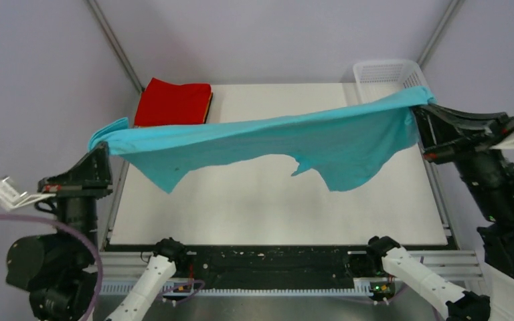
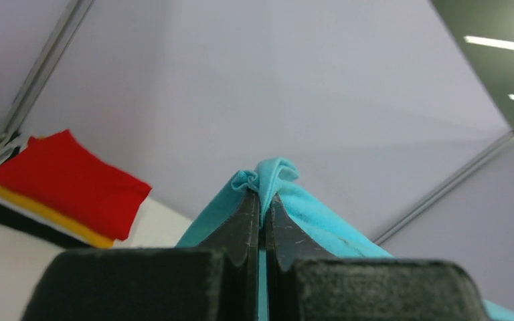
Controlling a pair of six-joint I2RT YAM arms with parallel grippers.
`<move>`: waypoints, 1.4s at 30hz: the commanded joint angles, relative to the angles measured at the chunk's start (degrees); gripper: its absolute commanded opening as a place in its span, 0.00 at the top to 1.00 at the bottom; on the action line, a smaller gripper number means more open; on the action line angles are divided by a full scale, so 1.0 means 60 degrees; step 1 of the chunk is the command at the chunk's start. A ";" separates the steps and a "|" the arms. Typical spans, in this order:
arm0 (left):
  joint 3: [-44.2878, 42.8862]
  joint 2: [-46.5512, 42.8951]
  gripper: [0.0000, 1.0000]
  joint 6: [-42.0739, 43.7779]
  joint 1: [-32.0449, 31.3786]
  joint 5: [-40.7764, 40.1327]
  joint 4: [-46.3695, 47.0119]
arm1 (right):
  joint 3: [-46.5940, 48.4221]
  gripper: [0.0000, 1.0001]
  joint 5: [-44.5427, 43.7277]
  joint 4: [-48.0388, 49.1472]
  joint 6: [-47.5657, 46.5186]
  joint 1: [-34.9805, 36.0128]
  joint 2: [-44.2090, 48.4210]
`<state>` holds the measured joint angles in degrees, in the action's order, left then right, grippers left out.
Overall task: Fold and stack the t-shirts
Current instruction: Flatten out the tshirt
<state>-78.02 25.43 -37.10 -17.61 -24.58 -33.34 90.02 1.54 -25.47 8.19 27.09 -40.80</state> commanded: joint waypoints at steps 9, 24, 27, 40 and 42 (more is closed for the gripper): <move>-0.0339 0.0911 1.00 0.0427 0.0049 0.0262 -0.0009 | 0.0205 1.00 -0.0015 -0.0954 0.0762 -0.0069 -0.0198; 0.0735 1.1240 0.01 -0.0937 0.1383 -0.0400 -0.0654 | -0.4436 0.41 -0.3588 0.2487 0.1578 -0.1407 -0.7491; 0.0168 1.1882 0.01 -0.0867 0.1382 -0.0114 -0.0900 | -0.3808 0.08 -0.4056 0.1779 0.1797 -0.1437 -0.8416; 0.5343 0.7319 0.01 -0.1580 0.1396 0.1296 -0.0124 | -0.7808 0.01 -0.2056 0.1647 0.3543 -0.1436 -0.3747; 0.6324 0.6440 0.01 -0.1726 0.1396 0.1489 0.0081 | -0.8733 0.01 -0.1799 0.1670 0.4125 -0.1432 -0.2865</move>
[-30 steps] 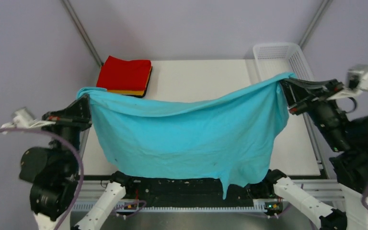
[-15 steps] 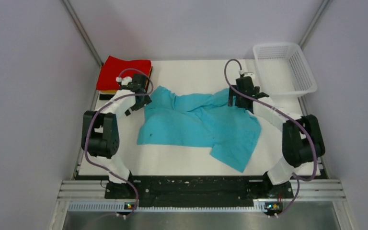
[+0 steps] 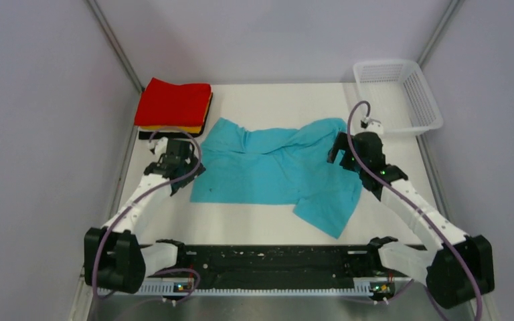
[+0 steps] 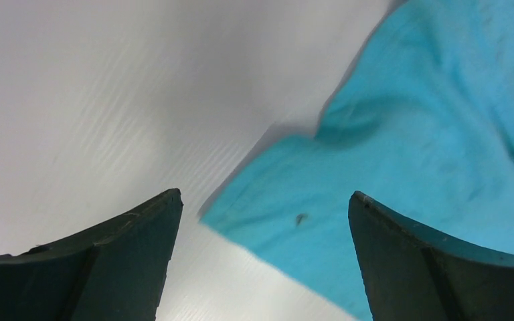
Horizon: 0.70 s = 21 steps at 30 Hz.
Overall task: Fold and stack the t-shirts
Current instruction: Flatten out the tshirt
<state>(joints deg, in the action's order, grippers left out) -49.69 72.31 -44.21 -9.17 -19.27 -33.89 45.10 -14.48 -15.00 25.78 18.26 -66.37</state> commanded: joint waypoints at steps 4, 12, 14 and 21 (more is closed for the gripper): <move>0.2772 -0.1981 0.06 -0.0799 -0.0010 0.0996 0.0720 | -0.2444 0.01 0.1028 -0.0136 0.2002 0.0027 0.2918; 0.2764 -0.0338 0.41 -0.0782 -0.0010 0.1354 0.1389 | -0.2889 0.01 0.1313 -0.0631 0.2314 0.0034 0.4317; 0.2611 0.0072 0.51 -0.0767 -0.0010 0.1518 0.1217 | -0.2863 0.01 0.1167 -0.0848 0.2269 0.0035 0.4389; 0.2648 0.0714 0.82 -0.0630 -0.0025 0.1829 0.1217 | -0.2713 0.01 0.0967 -0.1308 0.2149 0.0035 0.4282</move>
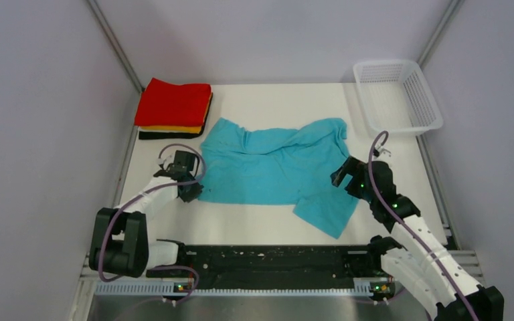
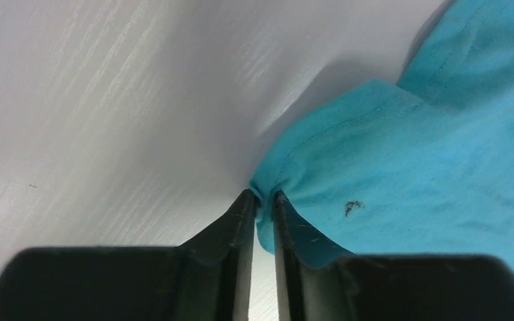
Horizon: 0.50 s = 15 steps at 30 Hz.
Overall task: Fold and stack the t-shirts
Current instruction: Flatten out the tshirt
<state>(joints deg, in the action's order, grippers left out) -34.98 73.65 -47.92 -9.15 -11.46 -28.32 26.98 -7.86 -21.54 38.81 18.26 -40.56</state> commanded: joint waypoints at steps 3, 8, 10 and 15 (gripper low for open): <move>0.0095 0.0723 1.00 0.0125 -0.0028 0.0860 0.0551 | 0.0506 0.01 -0.0106 -0.0651 -0.0160 0.0033 -0.0154; 0.0103 0.0194 1.00 0.0239 -0.0028 0.0781 0.0617 | 0.1138 0.01 -0.0026 -0.2251 -0.0324 0.0043 -0.0528; 0.0198 -0.0191 1.00 0.0272 -0.0028 0.0664 0.0590 | 0.1309 0.01 0.0165 -0.2696 -0.0418 0.0192 -0.0757; 0.0132 -0.0964 1.00 0.0010 -0.0028 0.0072 0.0076 | 0.1617 0.01 -0.1171 -0.3672 0.0745 0.2575 -0.1713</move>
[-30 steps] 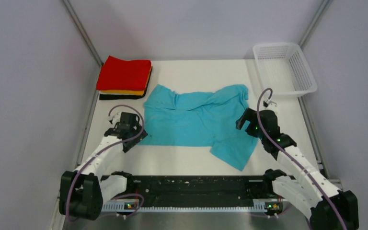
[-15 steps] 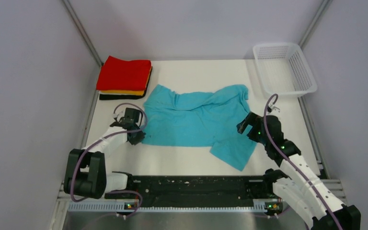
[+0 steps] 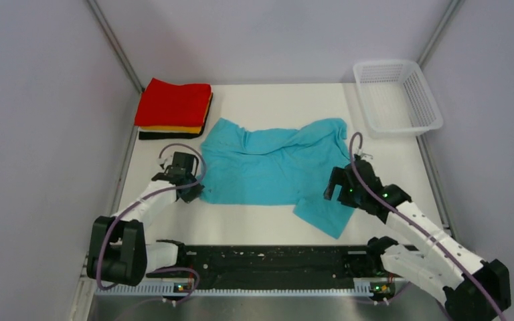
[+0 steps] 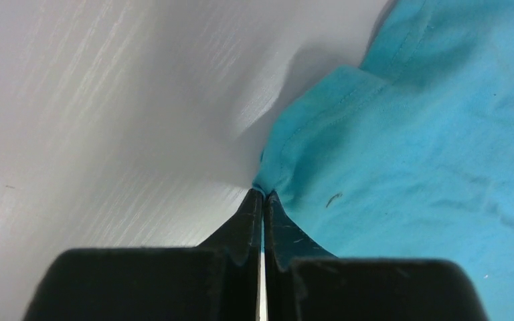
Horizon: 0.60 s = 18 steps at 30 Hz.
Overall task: Fold and stack the t-shirts
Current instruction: Flatten out the tshirt
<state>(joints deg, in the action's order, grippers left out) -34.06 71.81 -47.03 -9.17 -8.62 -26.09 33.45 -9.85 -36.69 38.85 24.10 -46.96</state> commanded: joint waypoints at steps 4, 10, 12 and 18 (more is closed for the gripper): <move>-0.0031 -0.1092 1.00 -0.0279 -0.0025 -0.0692 -0.0524 | 0.0544 0.04 -0.1183 -0.1879 0.1177 0.2240 -0.1753; 0.0250 -0.1836 1.00 -0.0350 -0.0025 -0.0844 -0.0484 | -0.0024 0.23 -0.0742 -0.2107 0.2490 0.3268 -0.1770; 0.0380 -0.2047 1.00 -0.0364 -0.0025 -0.0776 -0.0315 | -0.0198 0.32 -0.0366 -0.1947 0.2792 0.3735 -0.1711; 0.0426 -0.2136 1.00 -0.0241 -0.0025 -0.0550 -0.0276 | -0.0609 0.41 -0.0306 -0.1832 0.3408 0.4326 -0.2269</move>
<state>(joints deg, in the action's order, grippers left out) -31.75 59.72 -48.53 -9.17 -11.81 -28.73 30.89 -11.44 -47.64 54.76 48.62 -58.78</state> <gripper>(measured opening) 0.012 0.604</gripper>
